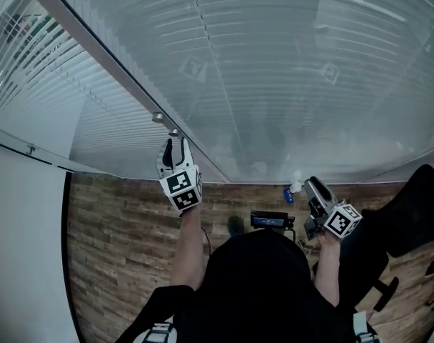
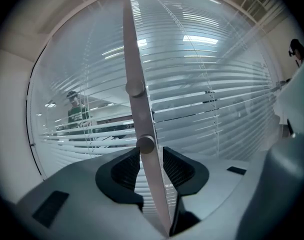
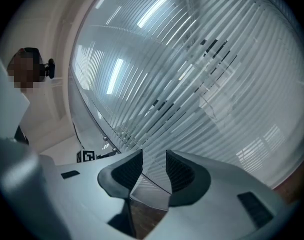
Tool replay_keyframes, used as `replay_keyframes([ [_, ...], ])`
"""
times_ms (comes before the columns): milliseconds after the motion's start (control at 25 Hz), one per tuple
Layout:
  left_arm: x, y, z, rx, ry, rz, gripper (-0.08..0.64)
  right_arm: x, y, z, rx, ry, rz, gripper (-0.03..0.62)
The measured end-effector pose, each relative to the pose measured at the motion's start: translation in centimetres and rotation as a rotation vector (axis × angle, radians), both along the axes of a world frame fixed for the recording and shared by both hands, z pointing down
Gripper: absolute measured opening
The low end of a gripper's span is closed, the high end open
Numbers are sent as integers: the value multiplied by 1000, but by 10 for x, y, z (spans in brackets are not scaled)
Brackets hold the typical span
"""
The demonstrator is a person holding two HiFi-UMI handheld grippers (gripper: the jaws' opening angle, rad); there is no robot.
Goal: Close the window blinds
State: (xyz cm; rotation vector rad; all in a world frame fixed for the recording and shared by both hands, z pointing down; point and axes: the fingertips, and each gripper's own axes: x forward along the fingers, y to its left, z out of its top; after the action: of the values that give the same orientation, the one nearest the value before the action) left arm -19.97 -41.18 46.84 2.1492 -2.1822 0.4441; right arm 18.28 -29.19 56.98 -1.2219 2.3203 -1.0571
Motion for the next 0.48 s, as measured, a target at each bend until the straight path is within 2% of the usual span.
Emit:
replay_keyframes([
  [320, 15, 25, 11, -41, 26, 22, 140, 8, 8, 18, -26, -38, -26, 150],
  [480, 45, 61, -2, -55, 15, 27, 140, 34, 27, 18, -29, -66, -49, 150],
])
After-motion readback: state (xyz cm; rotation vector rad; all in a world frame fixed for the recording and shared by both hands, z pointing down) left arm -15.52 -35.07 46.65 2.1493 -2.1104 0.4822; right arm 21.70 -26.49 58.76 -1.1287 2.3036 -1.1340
